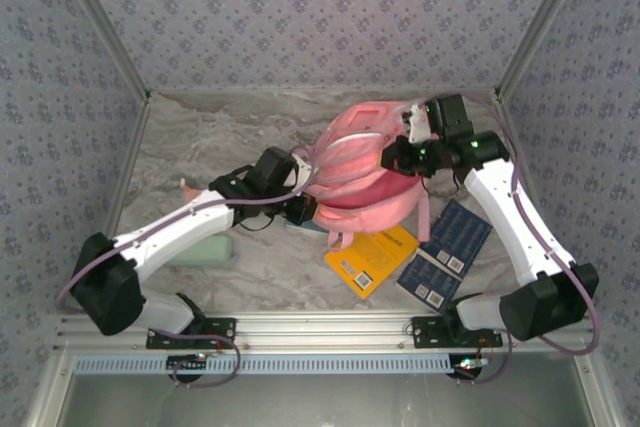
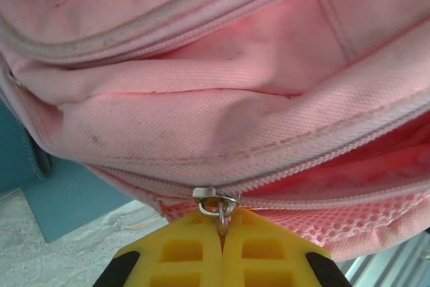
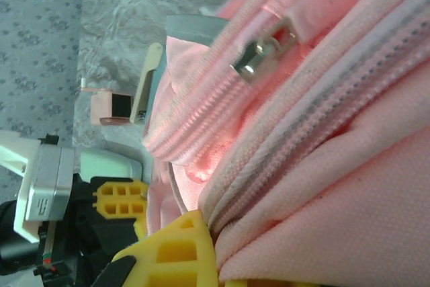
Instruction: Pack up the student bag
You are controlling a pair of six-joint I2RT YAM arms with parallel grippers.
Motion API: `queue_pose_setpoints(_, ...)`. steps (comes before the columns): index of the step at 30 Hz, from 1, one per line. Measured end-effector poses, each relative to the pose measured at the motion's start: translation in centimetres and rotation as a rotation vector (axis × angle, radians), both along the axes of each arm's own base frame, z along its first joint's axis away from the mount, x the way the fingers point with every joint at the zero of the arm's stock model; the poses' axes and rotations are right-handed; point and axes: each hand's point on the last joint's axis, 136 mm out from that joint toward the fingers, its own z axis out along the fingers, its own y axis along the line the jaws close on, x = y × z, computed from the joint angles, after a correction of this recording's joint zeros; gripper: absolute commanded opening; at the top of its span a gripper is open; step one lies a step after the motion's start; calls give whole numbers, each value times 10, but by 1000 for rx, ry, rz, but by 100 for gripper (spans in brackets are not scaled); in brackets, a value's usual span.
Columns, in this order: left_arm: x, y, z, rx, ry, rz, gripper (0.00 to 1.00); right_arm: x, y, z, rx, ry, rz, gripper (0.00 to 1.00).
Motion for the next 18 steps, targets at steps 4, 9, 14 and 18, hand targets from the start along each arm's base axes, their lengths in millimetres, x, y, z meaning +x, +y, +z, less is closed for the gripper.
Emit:
queue_pose_setpoints(4, -14, -8, 12, -42, -10, -17, 0, 2, -6, 0, -52, -4, 21, 0)
queue_pose_setpoints(9, -25, -42, -3, -61, 27, -73, 0, 1, -52, -34, -137, 96, -101, 1)
queue_pose_setpoints(14, -15, -85, -34, -36, 86, -105, 0, -6, -113, -78, -222, 226, -319, 40)
queue_pose_setpoints(18, -4, -99, -44, -22, 108, -87, 0, -6, -144, -68, -291, 166, -459, 52)
